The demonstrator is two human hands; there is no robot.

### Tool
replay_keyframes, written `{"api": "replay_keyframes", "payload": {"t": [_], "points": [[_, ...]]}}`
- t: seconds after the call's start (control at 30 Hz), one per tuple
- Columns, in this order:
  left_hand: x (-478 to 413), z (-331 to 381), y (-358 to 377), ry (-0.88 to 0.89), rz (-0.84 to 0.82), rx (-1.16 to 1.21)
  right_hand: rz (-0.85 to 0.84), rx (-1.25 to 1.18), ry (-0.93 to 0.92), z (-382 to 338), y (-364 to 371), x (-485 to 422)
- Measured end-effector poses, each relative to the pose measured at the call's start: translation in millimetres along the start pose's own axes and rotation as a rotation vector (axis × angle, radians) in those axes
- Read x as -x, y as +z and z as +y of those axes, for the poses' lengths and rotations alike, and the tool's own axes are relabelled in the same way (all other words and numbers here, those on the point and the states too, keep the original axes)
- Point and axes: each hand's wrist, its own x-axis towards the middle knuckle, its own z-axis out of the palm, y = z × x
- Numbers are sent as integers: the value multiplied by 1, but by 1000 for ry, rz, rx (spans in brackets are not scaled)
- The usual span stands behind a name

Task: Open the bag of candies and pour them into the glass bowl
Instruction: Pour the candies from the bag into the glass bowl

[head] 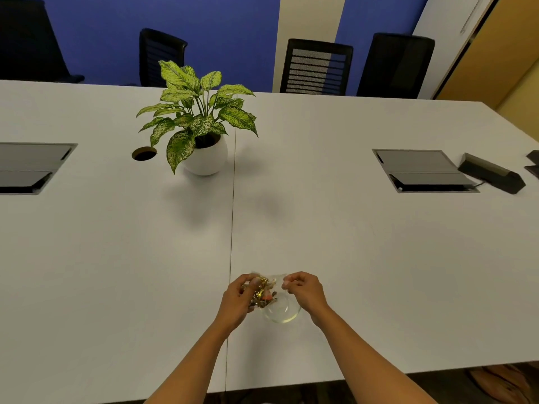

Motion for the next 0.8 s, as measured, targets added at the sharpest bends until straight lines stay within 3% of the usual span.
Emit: {"api": "replay_keyframes", "payload": {"t": [0.3, 0.8], "points": [[-9, -8, 0, 122, 77, -233, 16, 93, 17, 14, 1, -8], [-6, 13, 1, 200, 65, -274, 19, 10, 4, 17, 0, -16]]}}
